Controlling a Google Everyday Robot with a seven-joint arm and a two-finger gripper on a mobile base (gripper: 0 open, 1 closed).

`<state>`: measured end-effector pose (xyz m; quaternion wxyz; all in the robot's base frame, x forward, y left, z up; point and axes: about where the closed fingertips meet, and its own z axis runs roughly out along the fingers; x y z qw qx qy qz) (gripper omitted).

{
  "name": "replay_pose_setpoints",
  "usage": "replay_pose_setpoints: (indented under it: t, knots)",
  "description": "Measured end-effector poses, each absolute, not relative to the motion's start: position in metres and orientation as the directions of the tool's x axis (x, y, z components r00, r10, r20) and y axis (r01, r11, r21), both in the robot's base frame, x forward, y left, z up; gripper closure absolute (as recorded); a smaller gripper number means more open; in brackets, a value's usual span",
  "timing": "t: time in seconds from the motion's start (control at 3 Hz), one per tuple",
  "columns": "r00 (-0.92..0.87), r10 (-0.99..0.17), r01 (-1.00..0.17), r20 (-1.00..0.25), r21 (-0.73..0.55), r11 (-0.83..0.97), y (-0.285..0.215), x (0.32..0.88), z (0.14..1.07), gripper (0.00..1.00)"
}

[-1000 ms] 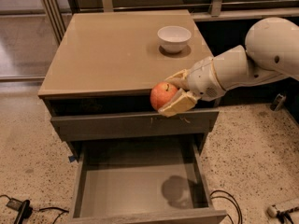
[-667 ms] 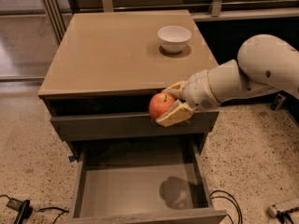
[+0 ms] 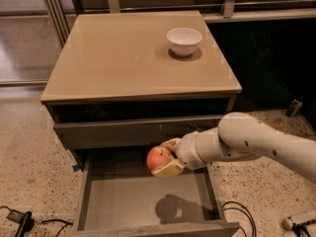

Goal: Place apple into middle drawer

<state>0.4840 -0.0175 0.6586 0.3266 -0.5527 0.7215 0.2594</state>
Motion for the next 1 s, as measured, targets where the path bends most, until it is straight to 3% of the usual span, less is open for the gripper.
replay_pose_setpoints:
  t: [0.67,1.0]
  knots:
    - [-0.194,-0.653,-0.937,-0.732,-0.059,0.343,-0.015,0.471,0.558,1.00]
    - [-0.227,-0.654,-0.899,-0.722,-0.102,0.426,-0.020,0.492,0.517,1.00]
